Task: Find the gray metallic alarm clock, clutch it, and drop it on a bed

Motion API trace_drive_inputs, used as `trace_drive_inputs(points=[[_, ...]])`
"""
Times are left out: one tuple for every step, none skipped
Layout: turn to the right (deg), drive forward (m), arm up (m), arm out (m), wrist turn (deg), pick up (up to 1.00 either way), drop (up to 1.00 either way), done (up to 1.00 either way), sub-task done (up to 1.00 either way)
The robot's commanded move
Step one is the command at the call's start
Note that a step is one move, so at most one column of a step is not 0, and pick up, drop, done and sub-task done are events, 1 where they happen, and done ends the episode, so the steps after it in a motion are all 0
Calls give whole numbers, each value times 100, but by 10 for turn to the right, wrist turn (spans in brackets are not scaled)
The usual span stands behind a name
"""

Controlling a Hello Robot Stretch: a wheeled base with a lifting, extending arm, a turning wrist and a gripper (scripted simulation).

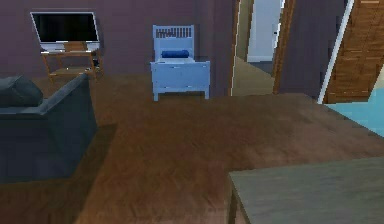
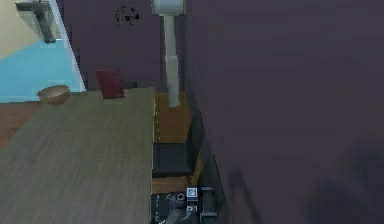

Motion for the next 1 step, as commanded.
trace_drive_inputs(points=[[0, 0, 0, 0, 450, 0, 0, 0, 0]])
